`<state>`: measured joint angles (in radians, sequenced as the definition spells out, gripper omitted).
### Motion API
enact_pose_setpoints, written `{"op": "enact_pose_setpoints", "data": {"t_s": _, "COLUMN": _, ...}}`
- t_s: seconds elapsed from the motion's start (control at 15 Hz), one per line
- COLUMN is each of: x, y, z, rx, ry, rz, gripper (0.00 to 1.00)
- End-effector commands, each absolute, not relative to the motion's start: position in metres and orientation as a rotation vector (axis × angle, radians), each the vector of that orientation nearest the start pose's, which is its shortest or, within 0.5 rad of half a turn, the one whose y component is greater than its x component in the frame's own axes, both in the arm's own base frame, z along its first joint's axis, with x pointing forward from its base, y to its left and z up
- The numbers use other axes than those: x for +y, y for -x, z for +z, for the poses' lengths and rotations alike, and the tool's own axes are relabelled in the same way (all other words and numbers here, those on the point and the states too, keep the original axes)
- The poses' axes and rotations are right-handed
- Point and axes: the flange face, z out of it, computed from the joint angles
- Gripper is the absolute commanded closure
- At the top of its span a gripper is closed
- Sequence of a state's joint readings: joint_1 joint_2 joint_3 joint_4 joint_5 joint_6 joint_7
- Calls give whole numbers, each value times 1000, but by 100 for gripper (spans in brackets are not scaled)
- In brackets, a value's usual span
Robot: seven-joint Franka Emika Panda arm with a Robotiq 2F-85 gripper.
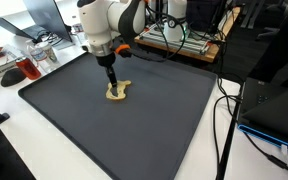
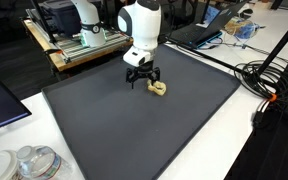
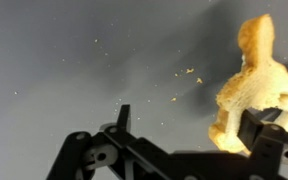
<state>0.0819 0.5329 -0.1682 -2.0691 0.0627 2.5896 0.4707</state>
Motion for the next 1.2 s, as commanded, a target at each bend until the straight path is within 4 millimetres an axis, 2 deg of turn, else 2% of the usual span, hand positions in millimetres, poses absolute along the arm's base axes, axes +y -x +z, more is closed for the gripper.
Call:
{"op": "enact_pose_setpoints", "data": {"t_s": 0.0, "x": -54, "y": -577, "z": 185, "rx": 857, "ry": 2994, "rz": 3, "gripper": 0}}
{"op": "enact_pose_setpoints", "data": {"t_s": 0.07, "x": -54, "y": -577, "z": 188, "rx": 802, "ry": 2941, "rz": 0, "gripper": 0}}
{"op": "enact_pose_setpoints", "data": {"t_s": 0.2, "x": -60, "y": -578, "z": 181, "rx": 823, "ry": 2913, "rz": 46, "gripper": 0}}
{"op": "enact_pose_setpoints", "data": {"t_s": 0.27, "x": -60, "y": -578, "z": 185, "rx": 778, "ry": 2856, "rz": 37, "gripper": 0}}
{"op": "enact_pose_setpoints", "data": {"t_s": 0.33, "x": -67, "y": -578, "z": 178, "rx": 869, "ry": 2904, "rz": 53, "gripper": 0}}
{"op": "enact_pose_setpoints", "data": {"t_s": 0.4, "x": -71, "y": -577, "z": 177, "rx": 865, "ry": 2912, "rz": 40, "gripper": 0}}
{"op": "enact_pose_setpoints", "data": {"t_s": 0.47, "x": -68, "y": -577, "z": 187, "rx": 744, "ry": 2806, "rz": 38, "gripper": 0}}
{"op": "enact_pose_setpoints", "data": {"t_s": 0.53, "x": -80, "y": -577, "z": 173, "rx": 941, "ry": 2945, "rz": 17, "gripper": 0}}
{"op": "enact_pose_setpoints", "data": {"t_s": 0.6, "x": -73, "y": -577, "z": 181, "rx": 789, "ry": 2841, "rz": 61, "gripper": 0}}
{"op": "enact_pose_setpoints", "data": {"t_s": 0.67, "x": -78, "y": -576, "z": 177, "rx": 875, "ry": 2895, "rz": 62, "gripper": 0}}
{"op": "enact_pose_setpoints", "data": {"t_s": 0.73, "x": -73, "y": -577, "z": 183, "rx": 793, "ry": 2835, "rz": 72, "gripper": 0}}
{"op": "enact_pose_setpoints", "data": {"t_s": 1.13, "x": -30, "y": -578, "z": 203, "rx": 810, "ry": 2931, "rz": 112, "gripper": 0}}
